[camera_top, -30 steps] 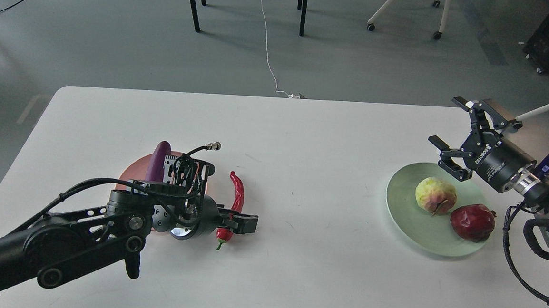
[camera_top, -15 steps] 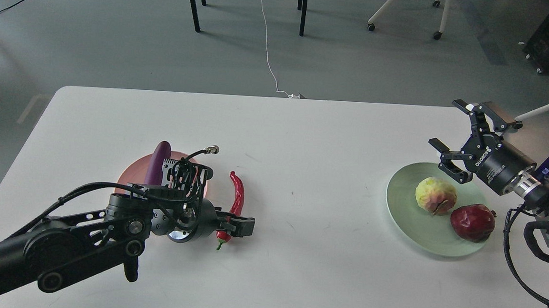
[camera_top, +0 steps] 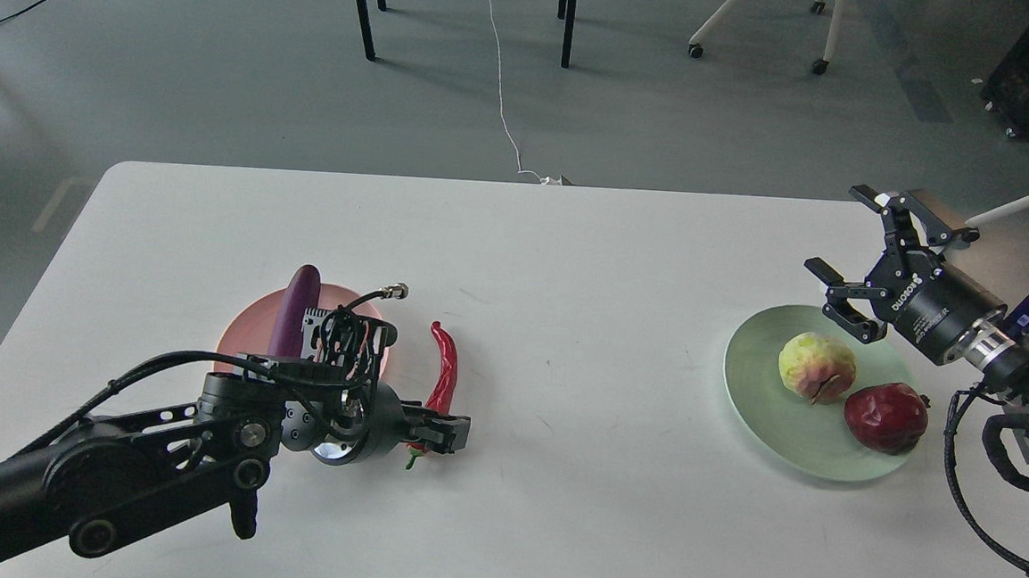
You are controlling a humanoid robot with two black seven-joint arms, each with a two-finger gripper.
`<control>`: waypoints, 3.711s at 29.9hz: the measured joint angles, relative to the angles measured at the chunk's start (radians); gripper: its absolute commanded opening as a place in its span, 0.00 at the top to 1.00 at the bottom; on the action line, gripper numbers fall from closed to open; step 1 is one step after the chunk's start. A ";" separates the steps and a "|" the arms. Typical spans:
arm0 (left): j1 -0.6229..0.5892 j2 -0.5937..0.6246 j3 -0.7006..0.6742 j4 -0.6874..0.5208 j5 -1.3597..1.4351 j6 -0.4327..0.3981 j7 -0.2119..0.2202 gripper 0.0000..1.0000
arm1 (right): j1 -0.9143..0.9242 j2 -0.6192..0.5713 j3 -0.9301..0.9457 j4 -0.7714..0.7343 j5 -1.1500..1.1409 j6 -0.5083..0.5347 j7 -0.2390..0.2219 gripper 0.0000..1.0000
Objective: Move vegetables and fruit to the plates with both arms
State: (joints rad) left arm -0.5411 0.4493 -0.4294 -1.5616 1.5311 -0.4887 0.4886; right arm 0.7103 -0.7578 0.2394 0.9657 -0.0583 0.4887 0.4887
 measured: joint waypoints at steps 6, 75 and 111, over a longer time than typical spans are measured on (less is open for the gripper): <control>-0.013 -0.018 -0.005 -0.003 -0.002 0.000 0.000 0.88 | 0.000 0.000 0.000 -0.001 0.000 0.000 0.000 0.02; 0.062 0.064 -0.407 0.212 -0.410 0.603 -0.778 0.00 | 0.002 0.011 -0.003 -0.008 0.000 0.000 0.000 0.02; 0.000 0.002 -0.477 0.416 -0.667 0.597 -0.739 0.00 | 0.011 0.014 0.051 -0.036 0.002 0.000 0.000 0.02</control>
State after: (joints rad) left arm -0.5416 0.4508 -0.9060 -1.1460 0.8636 0.1080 -0.2502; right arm 0.7215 -0.7439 0.2902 0.9300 -0.0567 0.4887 0.4887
